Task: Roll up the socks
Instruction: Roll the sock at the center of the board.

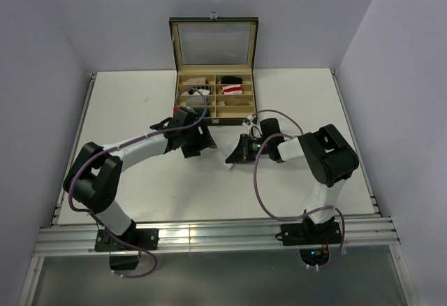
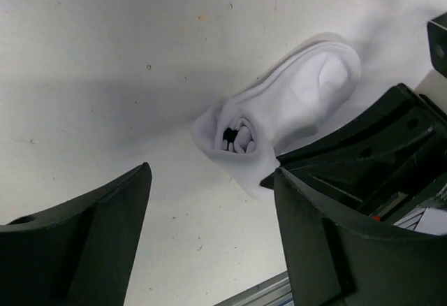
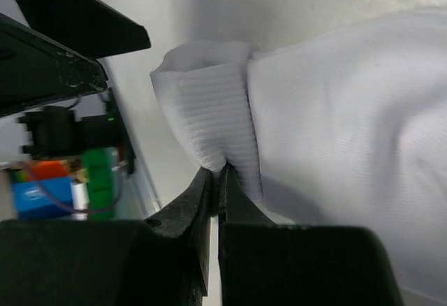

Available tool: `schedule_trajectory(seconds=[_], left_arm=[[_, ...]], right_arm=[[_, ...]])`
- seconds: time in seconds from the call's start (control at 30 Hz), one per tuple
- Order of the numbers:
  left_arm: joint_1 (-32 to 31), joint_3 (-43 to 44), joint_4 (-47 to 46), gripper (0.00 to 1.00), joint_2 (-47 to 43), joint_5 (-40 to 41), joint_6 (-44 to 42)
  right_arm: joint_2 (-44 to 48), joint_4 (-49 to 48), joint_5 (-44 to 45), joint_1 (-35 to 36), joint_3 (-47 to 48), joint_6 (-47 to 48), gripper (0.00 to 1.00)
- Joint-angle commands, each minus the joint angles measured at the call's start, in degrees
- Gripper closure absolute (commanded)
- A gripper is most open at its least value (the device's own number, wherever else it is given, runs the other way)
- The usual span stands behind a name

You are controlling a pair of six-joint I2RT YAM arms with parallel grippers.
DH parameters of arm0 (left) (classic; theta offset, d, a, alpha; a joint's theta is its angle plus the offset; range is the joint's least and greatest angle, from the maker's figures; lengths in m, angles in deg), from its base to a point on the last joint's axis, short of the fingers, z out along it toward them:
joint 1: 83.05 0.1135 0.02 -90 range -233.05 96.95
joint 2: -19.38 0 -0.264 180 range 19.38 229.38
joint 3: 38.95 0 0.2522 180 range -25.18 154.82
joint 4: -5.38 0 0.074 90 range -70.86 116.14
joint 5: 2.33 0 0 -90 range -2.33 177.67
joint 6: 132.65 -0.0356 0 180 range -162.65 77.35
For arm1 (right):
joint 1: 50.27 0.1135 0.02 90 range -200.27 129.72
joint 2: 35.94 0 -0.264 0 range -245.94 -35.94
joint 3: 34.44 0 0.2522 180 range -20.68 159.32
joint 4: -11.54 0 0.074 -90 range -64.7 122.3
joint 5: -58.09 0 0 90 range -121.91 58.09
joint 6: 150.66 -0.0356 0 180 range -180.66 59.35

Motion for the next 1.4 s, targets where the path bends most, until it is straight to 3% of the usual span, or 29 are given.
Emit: schedule_trajectory(seconds=[0.0,0.37,0.6,0.87,1.17,1.37], left_arm=[[-1.3,-0.4,-3.2,0.25,-1.0,-0.5,0.7],[-2.6,2.3,-7.4,0.29,4.2,-2.0,-0.2],[-3.3,4.8,-5.1,0.34,6.9,-1.7,-4.2],[-3.6,0.9,-8.9,0.33,3.0,2.0,-4.0],[-3.5,1.7,-10.7,0.33,3.0,2.0,-3.8],[-3.8,0.8,-10.7,0.33,3.5,1.1,-5.2]], right_arm=[[-5.1,1.0,-4.6,-1.8,-4.4,-6.3,1.0],[-8.9,0.1,-4.4,-3.2,-4.4,-8.1,1.0],[-9.7,-0.1,-3.2,-3.6,-4.7,-8.7,1.0],[-9.4,-1.2,-2.5,-3.8,-5.4,-9.9,1.0],[-9.9,-5.2,-3.1,-5.1,-8.0,-14.6,1.0],[-9.5,-2.9,-1.2,-5.0,-7.4,-14.5,1.0]])
